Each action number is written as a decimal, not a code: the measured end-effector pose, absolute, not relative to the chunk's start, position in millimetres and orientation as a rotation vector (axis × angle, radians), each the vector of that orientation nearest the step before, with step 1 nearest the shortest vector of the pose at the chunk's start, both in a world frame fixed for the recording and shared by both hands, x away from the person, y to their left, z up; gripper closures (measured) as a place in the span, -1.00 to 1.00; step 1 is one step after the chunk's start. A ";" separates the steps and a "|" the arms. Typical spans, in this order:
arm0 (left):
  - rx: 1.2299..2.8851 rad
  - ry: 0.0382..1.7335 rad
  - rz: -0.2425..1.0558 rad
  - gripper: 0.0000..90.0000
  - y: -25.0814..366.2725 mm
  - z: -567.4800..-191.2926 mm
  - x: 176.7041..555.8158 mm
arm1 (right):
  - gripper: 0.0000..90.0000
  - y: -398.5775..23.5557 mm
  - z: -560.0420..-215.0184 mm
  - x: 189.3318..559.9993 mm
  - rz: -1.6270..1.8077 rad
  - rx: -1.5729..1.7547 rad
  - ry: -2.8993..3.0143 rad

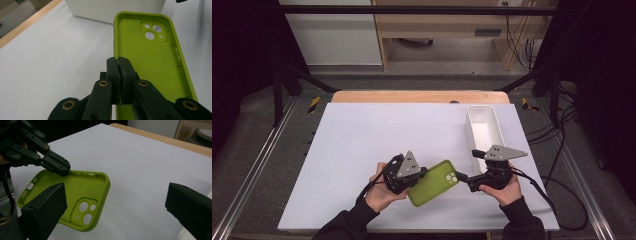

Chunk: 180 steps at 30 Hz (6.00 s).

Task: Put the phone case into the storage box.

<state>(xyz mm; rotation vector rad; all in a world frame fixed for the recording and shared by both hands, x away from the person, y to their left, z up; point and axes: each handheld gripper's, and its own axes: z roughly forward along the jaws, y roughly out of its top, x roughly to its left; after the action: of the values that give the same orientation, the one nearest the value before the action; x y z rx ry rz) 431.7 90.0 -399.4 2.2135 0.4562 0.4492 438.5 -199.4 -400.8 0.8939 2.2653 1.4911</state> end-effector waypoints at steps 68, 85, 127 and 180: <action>2.213 0.362 0.493 0.96 81.5 -392.8 417.6 | 0.45 -185.1 -402.6 456.1 1.493 1.004 2.578; 2.213 0.319 0.538 0.96 81.1 -390.0 413.3 | 0.61 -189.4 -400.5 455.4 1.508 1.019 2.575; 2.208 0.300 0.542 0.90 76.6 -393.6 412.2 | 0.79 -195.2 -398.2 453.6 1.459 1.064 2.589; 1.792 0.685 0.327 -0.88 178.4 -391.4 461.2 | 0.79 -219.5 -342.7 441.5 1.348 0.864 2.330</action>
<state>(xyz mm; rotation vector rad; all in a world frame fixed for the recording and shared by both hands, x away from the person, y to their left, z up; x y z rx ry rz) 461.2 178.4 -391.4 1.7922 0.6846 0.3275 441.5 -219.5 -342.7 0.8637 2.3302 1.3476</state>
